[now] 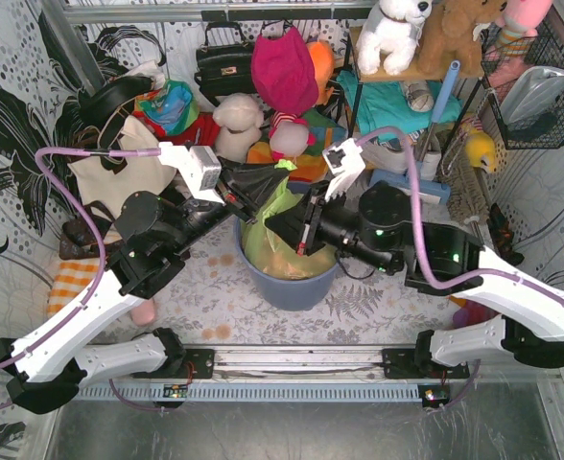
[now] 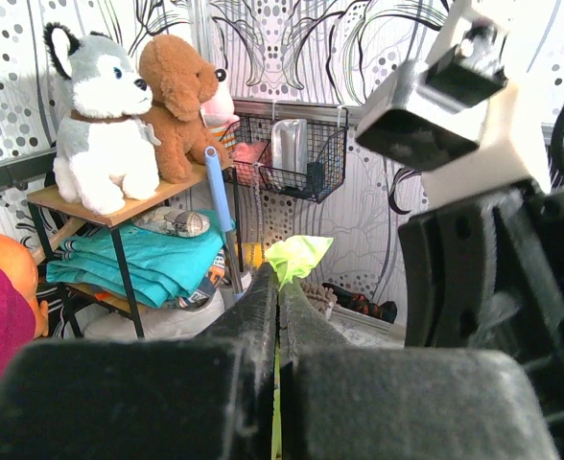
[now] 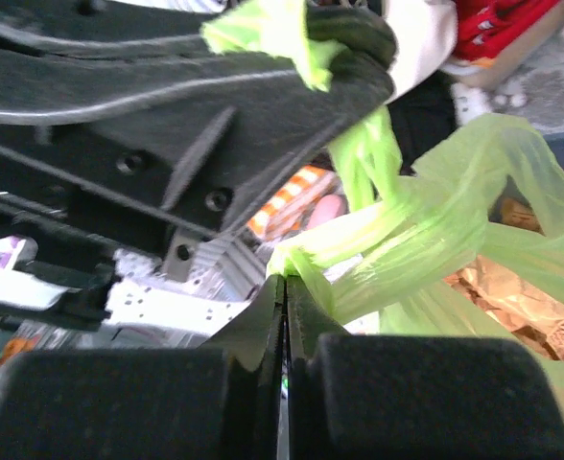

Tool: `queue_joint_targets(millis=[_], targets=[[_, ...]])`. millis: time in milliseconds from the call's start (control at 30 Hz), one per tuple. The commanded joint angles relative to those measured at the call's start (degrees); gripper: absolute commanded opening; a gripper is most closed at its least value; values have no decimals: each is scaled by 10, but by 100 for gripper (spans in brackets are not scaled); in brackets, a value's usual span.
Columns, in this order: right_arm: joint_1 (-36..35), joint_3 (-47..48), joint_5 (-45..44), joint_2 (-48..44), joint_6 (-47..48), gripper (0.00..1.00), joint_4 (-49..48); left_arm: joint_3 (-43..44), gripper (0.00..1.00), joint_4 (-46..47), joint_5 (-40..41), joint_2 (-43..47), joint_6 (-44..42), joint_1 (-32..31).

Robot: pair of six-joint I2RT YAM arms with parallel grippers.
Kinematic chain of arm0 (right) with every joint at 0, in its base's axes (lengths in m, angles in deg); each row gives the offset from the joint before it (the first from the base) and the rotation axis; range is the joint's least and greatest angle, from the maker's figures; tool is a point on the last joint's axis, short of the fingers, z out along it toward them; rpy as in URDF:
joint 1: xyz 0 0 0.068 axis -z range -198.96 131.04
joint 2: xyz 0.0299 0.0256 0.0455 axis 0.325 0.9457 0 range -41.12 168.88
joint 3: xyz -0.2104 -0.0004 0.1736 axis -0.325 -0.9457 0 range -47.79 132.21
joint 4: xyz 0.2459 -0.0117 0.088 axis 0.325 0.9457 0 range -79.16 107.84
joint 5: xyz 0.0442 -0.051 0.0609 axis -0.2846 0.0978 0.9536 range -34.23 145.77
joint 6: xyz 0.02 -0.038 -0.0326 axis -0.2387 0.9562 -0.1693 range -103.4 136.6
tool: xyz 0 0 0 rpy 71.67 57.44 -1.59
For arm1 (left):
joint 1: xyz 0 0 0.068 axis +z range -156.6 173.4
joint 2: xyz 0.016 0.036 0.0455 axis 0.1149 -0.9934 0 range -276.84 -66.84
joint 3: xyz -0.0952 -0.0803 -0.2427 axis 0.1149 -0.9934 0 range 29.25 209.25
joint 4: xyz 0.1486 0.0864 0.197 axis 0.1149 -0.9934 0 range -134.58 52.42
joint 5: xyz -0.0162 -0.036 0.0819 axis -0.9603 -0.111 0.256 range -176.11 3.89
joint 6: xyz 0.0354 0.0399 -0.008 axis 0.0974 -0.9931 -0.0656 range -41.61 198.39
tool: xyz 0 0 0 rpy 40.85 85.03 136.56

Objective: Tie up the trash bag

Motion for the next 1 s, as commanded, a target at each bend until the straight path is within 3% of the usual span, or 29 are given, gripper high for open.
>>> queue_joint_targets(millis=[0,200,467,833,967], targets=[[-33,-27,-160,13,11,0,-41,0,0,16,4,11,-7,1],[-62,-47,-285,29,20,0,-36,1,0,10,1,14,-8,1],[-64,-85,-380,33,27,0,-56,1,0,1,-6,13,-6,1],[-64,-171,-408,26,95,0,-240,10,0,-9,-24,4,-5,1],[-64,-212,-410,29,125,0,-351,11,0,-7,-29,1,-2,1]])
